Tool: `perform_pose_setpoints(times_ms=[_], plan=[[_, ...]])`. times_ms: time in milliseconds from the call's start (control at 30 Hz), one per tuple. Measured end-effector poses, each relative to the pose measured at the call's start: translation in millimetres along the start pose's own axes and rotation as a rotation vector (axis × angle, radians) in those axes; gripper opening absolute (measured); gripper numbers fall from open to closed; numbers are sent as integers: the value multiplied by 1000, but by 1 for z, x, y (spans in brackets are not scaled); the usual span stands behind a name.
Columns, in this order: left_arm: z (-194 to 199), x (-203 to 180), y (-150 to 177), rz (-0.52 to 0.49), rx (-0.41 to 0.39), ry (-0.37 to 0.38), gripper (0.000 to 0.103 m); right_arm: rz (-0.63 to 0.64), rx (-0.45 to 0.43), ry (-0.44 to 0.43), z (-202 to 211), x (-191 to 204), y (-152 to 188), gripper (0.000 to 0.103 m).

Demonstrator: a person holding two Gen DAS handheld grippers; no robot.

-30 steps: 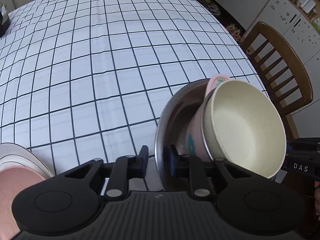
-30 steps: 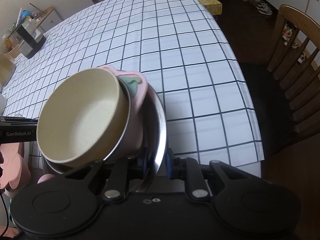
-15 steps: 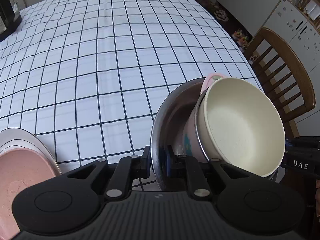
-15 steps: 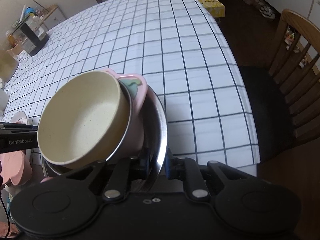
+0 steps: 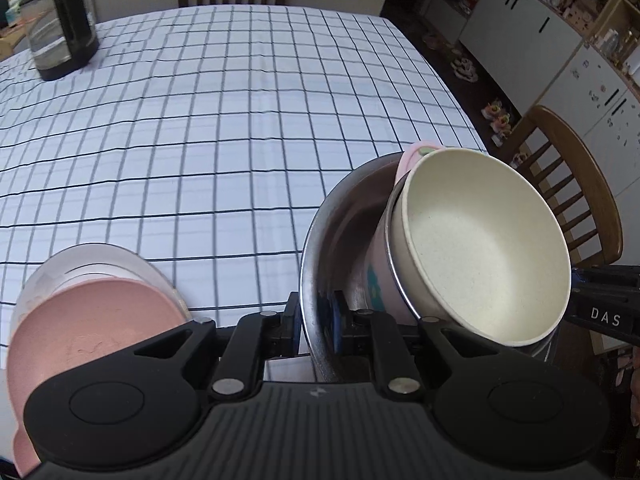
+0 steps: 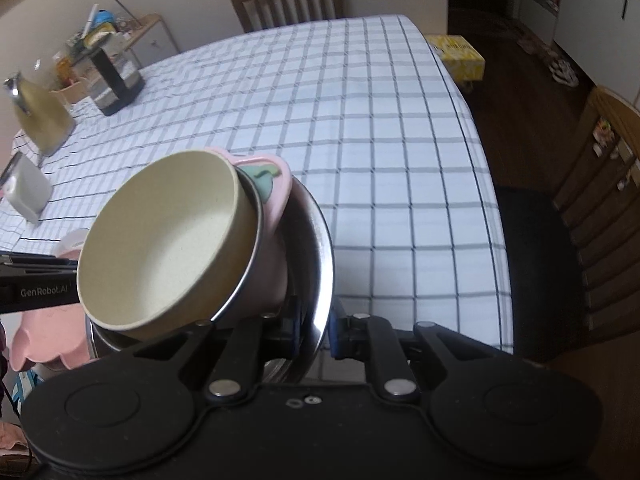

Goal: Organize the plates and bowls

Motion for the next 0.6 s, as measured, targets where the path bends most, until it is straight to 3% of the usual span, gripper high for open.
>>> perform_pose_setpoints(times_ms=[300,600], plan=[[58,47,3,28,-57,-28,14,60,-53,-42,23,55,-21,13],[112,115,8,35,-88,-52,14,82,-91,-73,36,135,-30,12]])
Point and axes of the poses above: each gripper's, at about its wrist camera, not at the fingertips, and z roughly against the way its jaws point, x to its left, y to its underside, the point moved 4 cm from there along -z, roughly the way its jaws point, and after that the axes turned 13 degrees about y, right-handed, at the moved point
